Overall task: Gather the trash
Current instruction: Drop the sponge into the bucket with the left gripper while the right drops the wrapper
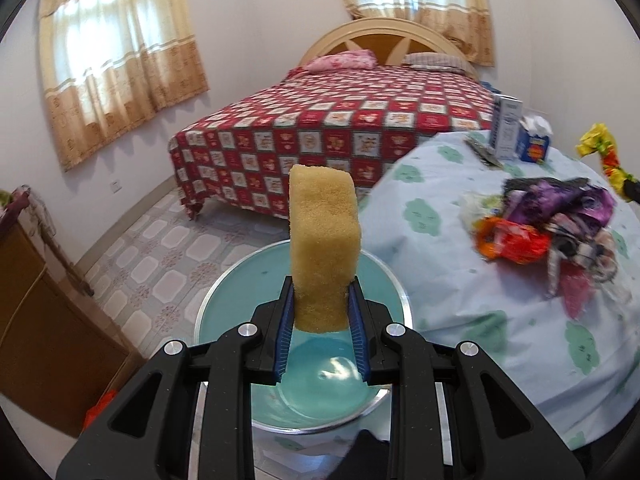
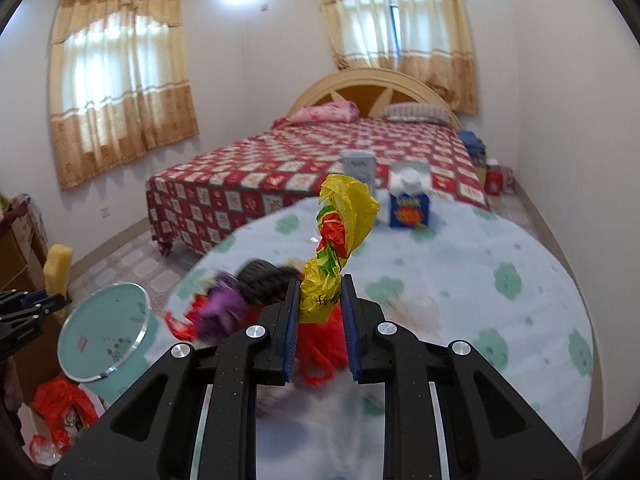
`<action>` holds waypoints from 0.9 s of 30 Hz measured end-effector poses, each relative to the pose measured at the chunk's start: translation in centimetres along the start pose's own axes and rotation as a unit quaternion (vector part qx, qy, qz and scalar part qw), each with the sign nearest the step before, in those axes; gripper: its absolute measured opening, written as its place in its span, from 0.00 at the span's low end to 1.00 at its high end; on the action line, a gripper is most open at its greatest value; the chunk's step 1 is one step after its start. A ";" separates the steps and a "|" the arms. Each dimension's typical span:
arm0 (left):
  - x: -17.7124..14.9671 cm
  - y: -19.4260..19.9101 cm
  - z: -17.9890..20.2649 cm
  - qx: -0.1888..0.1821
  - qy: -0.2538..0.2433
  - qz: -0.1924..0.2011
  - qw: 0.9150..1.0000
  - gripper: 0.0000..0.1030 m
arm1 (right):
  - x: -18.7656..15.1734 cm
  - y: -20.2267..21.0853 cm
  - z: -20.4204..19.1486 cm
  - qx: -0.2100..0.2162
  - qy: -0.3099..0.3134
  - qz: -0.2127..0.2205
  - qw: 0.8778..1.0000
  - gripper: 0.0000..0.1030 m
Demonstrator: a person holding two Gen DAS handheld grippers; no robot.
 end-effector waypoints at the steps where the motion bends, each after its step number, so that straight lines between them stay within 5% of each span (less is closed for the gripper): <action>1: -0.1 0.0 -0.5 0.006 0.002 0.000 1.000 0.25 | 0.5 0.2 -0.8 0.007 0.005 0.004 1.000 0.20; 27: -0.9 1.8 -8.2 0.079 0.039 0.011 0.996 0.26 | 1.5 -1.1 -14.8 0.102 0.096 0.007 0.990 0.20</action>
Point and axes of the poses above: each gripper's, at about its wrist camera, not at the fingertips, and y roughly against the way its jaws point, z to its right, x to its top, the point moved 8 cm from there along -y, roughly the way its jaws point, and after that the axes turned 15 degrees about -x, right-handed, at the moved point
